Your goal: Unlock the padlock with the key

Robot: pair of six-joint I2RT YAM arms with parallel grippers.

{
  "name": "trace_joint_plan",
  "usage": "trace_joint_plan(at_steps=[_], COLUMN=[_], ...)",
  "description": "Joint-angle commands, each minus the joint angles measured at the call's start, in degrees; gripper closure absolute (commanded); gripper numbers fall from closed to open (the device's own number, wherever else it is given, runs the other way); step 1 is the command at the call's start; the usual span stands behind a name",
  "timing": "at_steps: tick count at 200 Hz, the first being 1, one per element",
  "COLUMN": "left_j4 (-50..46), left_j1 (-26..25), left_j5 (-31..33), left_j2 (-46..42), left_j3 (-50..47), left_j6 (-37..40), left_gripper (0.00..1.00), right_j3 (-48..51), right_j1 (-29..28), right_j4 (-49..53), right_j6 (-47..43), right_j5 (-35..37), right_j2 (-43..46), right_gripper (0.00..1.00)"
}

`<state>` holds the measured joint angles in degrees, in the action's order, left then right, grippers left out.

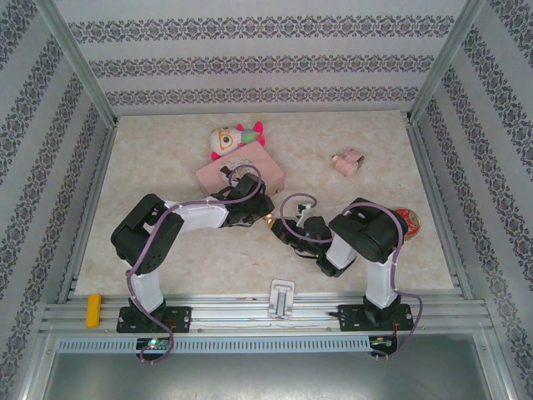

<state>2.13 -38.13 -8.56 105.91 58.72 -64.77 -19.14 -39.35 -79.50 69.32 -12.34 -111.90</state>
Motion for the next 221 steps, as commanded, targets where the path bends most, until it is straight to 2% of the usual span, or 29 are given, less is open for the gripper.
trace_joint_plan(at_steps=[1, 221], left_j4=[-4.65, -3.8], left_j1=[-0.63, -0.63], left_j5=[-11.19, -11.69], left_j2=[1.76, 1.24], left_j3=[-2.56, -3.31], left_j6=[-6.11, -6.22], left_gripper=[0.97, 0.97], right_j3=[-2.49, -2.61], right_j1=[0.9, 2.22], right_j4=[0.07, 0.05], right_j6=[0.82, 0.03], right_j5=[-0.3, -3.08], right_j2=[-0.08, 0.87], right_gripper=[1.0, 1.0])
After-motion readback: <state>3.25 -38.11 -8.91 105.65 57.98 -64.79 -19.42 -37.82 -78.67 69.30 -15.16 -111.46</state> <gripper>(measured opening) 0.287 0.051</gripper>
